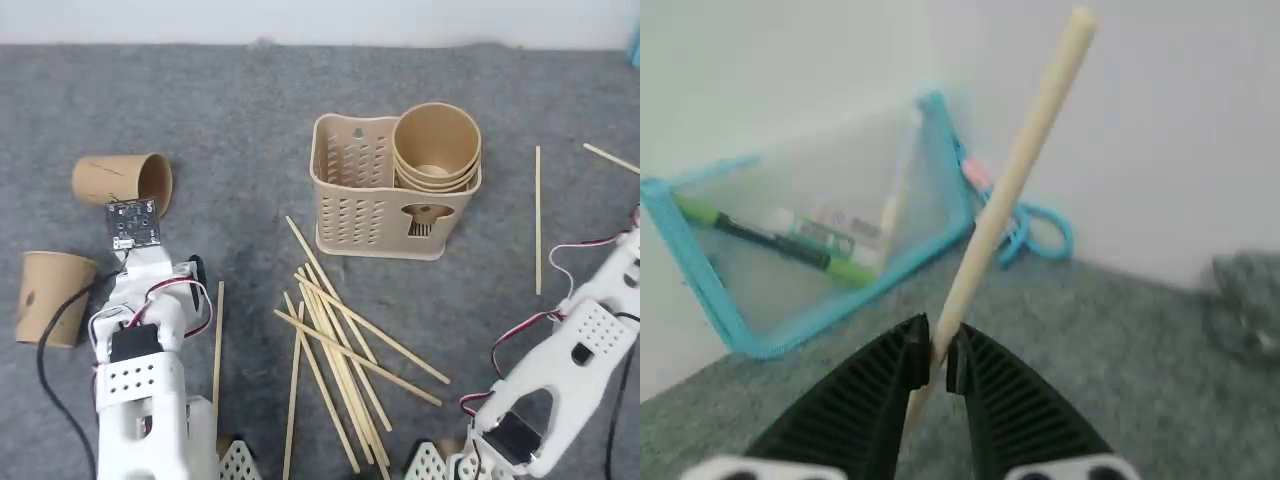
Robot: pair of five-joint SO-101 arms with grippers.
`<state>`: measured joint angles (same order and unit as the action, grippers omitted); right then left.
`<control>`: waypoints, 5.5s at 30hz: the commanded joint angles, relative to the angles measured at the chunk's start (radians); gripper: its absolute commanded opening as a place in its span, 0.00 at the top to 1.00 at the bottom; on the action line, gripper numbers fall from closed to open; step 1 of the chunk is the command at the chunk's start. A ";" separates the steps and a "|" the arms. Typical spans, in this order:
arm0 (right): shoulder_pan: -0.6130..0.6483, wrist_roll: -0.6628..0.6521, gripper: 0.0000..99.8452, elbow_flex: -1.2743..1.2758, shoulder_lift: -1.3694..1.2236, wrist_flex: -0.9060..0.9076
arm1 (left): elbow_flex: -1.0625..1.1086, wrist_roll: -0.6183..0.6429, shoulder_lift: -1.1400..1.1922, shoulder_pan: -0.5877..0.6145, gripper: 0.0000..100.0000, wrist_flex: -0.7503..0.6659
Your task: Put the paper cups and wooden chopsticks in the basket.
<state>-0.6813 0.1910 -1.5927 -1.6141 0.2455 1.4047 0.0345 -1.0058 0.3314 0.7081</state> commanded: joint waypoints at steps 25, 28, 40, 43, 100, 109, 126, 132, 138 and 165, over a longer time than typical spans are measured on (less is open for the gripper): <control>-0.070 0.057 0.99 -0.089 0.340 0.955 | -0.041 -0.049 0.002 -0.025 0.83 -0.025; -0.074 -0.009 0.99 -0.087 0.334 0.909 | -0.041 -0.049 0.002 -0.025 0.83 -0.025; -0.065 -0.201 0.85 0.169 0.300 0.711 | -0.039 -0.051 0.002 -0.025 0.83 -0.025; -0.093 -0.295 0.88 0.199 0.297 0.642 | -0.039 -0.051 0.002 -0.025 0.83 -0.025; -0.099 -0.985 0.93 0.023 0.177 1.411 | -0.041 -0.052 0.002 -0.002 0.83 -0.026; -0.093 -0.879 0.99 -0.081 0.292 1.351 | -0.041 -0.052 0.002 0.002 0.83 -0.026; -0.015 -0.683 0.99 0.009 0.450 1.167 | -0.039 -0.052 0.006 0.002 0.83 -0.043; -0.004 -0.594 0.99 0.256 0.538 1.081 | -0.038 -0.052 0.008 0.002 0.83 -0.044; -0.012 -0.694 0.94 0.379 0.549 1.104 | -0.038 -0.052 0.008 0.002 0.83 -0.046; 0.082 -0.460 0.91 0.244 0.323 0.602 | -0.030 -0.052 0.002 0.002 0.83 -0.048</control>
<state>-0.6153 -0.2862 -1.3426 -1.3103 0.9129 1.4047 -0.0069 -1.0027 0.3253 0.6897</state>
